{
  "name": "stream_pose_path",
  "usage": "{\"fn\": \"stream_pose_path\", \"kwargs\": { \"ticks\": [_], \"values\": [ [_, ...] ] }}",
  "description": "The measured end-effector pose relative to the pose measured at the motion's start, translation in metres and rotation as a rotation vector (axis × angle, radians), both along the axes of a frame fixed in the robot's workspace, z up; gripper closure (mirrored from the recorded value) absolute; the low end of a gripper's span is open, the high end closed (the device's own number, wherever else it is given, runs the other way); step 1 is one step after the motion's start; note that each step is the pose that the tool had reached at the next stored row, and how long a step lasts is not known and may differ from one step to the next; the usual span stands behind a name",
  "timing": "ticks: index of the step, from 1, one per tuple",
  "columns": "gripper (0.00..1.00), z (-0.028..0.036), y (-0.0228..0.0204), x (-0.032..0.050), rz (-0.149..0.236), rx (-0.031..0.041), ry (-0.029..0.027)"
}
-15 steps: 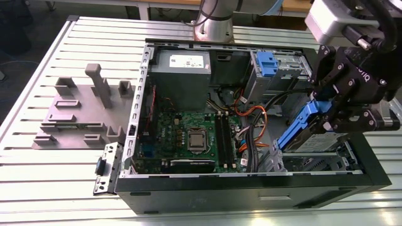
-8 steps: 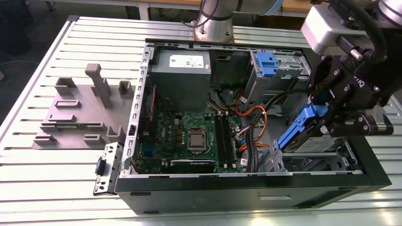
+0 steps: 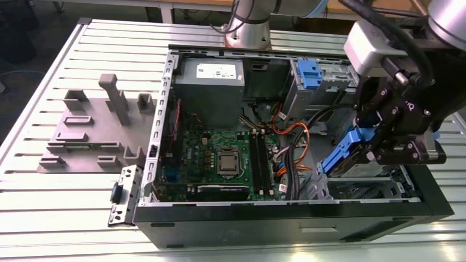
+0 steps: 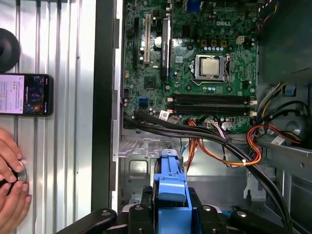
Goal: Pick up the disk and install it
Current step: 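Insert the disk into the insertion slot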
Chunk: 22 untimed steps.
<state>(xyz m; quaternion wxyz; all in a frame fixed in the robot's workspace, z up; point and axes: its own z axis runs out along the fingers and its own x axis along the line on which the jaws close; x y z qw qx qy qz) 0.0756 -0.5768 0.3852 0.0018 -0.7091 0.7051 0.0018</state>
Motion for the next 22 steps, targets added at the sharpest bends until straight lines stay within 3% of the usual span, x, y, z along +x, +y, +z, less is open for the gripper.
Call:
{"fn": "stream_pose_path", "kwargs": {
  "ticks": [7, 22],
  "values": [
    [0.64, -0.0098, -0.001, 0.0001, 0.0, 0.0004, 0.0],
    [0.62, -0.0104, -0.0011, 0.0001, 0.0, 0.0002, 0.0]
  ]
}}
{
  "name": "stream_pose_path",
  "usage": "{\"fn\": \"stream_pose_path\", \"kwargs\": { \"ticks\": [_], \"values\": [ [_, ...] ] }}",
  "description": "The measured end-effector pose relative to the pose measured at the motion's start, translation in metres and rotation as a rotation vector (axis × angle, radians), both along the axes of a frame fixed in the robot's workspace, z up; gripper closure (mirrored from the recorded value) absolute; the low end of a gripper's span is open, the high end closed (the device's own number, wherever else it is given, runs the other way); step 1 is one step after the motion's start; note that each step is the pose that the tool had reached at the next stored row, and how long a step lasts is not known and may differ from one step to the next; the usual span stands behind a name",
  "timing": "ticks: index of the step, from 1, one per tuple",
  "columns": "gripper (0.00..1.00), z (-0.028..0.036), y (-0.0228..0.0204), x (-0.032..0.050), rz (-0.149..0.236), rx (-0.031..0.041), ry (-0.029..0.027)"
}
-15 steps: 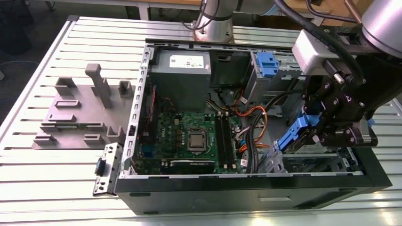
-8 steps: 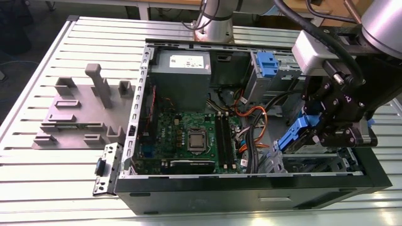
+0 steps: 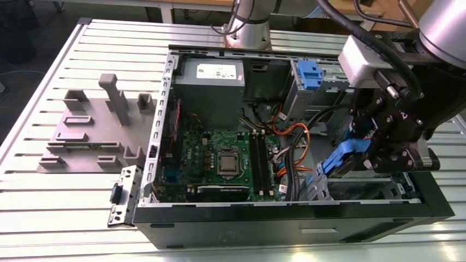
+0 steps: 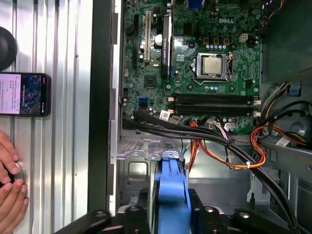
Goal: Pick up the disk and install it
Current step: 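Insert the disk into the insertion slot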
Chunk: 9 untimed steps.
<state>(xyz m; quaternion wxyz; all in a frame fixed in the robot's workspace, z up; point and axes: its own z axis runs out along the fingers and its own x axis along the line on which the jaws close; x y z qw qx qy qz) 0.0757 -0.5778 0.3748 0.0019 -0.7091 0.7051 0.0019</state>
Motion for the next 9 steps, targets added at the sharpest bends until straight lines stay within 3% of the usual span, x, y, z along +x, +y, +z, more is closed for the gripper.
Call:
{"fn": "stream_pose_path", "kwargs": {
  "ticks": [3, 9],
  "values": [
    [0.5, -0.0002, 0.0, 0.0, 0.0, 0.0002, 0.0],
    [0.5, -0.0003, 0.0001, 0.0, 0.0, 0.0001, 0.0]
  ]
}}
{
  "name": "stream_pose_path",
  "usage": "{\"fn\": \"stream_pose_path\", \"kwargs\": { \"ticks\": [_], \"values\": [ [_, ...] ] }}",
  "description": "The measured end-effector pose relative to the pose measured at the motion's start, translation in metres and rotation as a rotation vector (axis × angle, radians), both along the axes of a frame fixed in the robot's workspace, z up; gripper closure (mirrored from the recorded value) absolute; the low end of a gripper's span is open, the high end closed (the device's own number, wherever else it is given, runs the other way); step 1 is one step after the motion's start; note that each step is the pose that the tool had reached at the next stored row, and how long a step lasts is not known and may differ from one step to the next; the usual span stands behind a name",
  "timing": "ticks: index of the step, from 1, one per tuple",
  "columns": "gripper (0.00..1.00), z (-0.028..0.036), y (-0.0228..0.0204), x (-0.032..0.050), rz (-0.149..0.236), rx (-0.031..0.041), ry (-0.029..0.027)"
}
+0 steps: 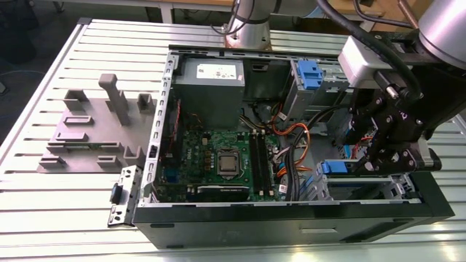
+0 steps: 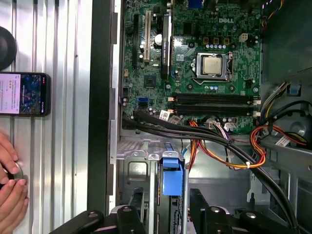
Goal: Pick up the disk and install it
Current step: 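Insert the disk into the insertion slot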
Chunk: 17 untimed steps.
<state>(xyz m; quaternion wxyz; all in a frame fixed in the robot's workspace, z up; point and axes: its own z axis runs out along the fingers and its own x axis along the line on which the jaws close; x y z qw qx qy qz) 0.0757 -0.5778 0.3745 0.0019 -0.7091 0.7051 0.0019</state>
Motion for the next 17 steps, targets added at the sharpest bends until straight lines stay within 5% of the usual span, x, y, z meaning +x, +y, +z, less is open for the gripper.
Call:
{"fn": "stream_pose_path", "kwargs": {
  "ticks": [3, 11, 17],
  "values": [
    [0.52, -0.0009, 0.0, 0.0, 0.0, 0.0004, -0.0001],
    [0.87, -0.0138, -0.0002, 0.0, 0.0, 0.0, -0.0004],
    [0.89, -0.0224, -0.0002, 0.0002, 0.0, -0.0001, -0.0004]
  ]
}}
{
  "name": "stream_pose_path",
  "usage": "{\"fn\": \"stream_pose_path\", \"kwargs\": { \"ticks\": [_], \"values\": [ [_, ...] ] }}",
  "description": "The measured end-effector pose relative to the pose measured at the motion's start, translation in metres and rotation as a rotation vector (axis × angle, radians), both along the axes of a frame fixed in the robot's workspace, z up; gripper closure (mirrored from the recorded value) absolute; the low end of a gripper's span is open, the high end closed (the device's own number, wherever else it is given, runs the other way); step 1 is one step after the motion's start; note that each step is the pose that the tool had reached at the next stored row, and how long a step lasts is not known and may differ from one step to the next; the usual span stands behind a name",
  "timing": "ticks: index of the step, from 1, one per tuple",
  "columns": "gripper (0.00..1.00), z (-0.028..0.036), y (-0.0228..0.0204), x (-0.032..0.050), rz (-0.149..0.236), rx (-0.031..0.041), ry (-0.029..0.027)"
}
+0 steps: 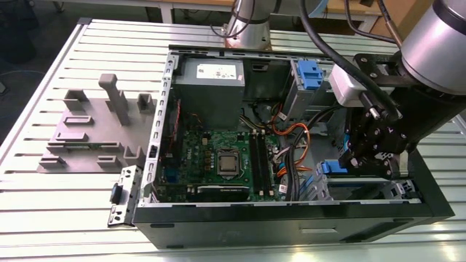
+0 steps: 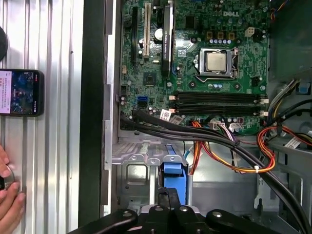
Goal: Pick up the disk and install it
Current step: 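Insert the disk into the insertion slot, then insert the first disk wire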
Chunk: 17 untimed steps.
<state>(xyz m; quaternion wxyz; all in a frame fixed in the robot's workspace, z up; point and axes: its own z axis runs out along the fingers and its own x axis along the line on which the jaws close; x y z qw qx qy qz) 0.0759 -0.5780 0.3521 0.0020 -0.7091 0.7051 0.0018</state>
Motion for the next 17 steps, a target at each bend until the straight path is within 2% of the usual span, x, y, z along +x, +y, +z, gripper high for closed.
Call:
{"fn": "stream_pose_path", "kwargs": {
  "ticks": [15, 17],
  "values": [
    [0.89, -0.0008, 0.0, 0.0001, 0.0, 0.0002, 0.0],
    [0.89, -0.001, 0.0, 0.0025, 0.0, 0.0004, 0.0]
  ]
}}
